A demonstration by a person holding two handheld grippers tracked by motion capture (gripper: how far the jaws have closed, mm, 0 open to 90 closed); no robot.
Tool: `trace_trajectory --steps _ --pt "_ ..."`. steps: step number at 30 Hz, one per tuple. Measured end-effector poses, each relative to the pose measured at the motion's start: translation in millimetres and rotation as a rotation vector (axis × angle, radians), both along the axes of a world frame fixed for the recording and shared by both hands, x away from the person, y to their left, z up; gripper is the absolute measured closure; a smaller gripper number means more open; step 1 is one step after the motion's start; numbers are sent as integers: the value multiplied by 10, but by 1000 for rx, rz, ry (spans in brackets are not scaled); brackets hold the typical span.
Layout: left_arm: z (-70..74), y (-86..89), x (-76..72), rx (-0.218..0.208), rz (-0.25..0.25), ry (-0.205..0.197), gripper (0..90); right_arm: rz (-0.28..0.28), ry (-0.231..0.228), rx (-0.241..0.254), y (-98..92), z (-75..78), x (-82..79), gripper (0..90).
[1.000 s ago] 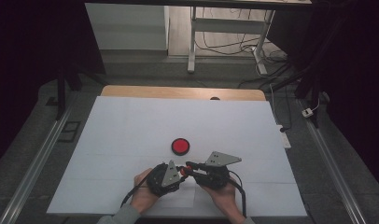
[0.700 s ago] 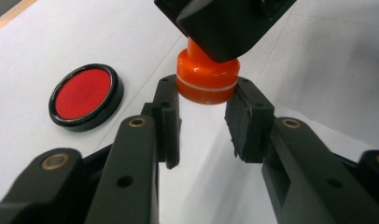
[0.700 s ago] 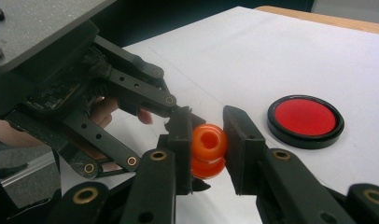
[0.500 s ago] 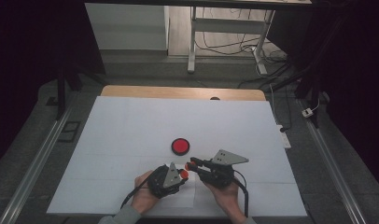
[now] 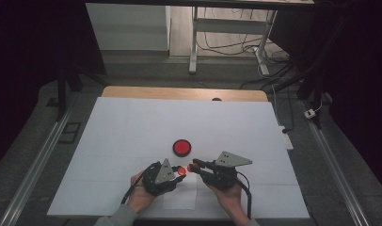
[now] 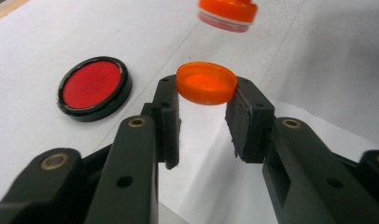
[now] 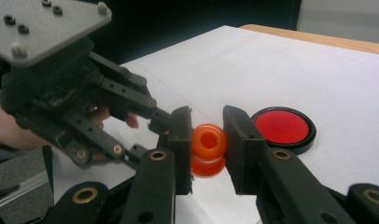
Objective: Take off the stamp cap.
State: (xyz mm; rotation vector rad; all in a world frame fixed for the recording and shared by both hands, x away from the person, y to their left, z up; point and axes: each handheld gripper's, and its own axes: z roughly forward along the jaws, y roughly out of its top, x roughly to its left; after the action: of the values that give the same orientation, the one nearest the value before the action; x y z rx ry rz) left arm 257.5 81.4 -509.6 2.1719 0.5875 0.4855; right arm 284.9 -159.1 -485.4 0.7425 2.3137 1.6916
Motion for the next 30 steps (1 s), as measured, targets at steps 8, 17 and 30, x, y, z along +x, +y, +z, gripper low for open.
trace_trajectory --steps 8,17,30 --pt "33 149 14 -42 30 6 658 -11 -10 6 -50 18 6 726" --pt "88 373 -3 -80 56 9 657 -19 -17 3 -78 24 17 726" --pt "123 718 -52 -104 104 15 657 -29 -34 -8 -123 37 25 726"
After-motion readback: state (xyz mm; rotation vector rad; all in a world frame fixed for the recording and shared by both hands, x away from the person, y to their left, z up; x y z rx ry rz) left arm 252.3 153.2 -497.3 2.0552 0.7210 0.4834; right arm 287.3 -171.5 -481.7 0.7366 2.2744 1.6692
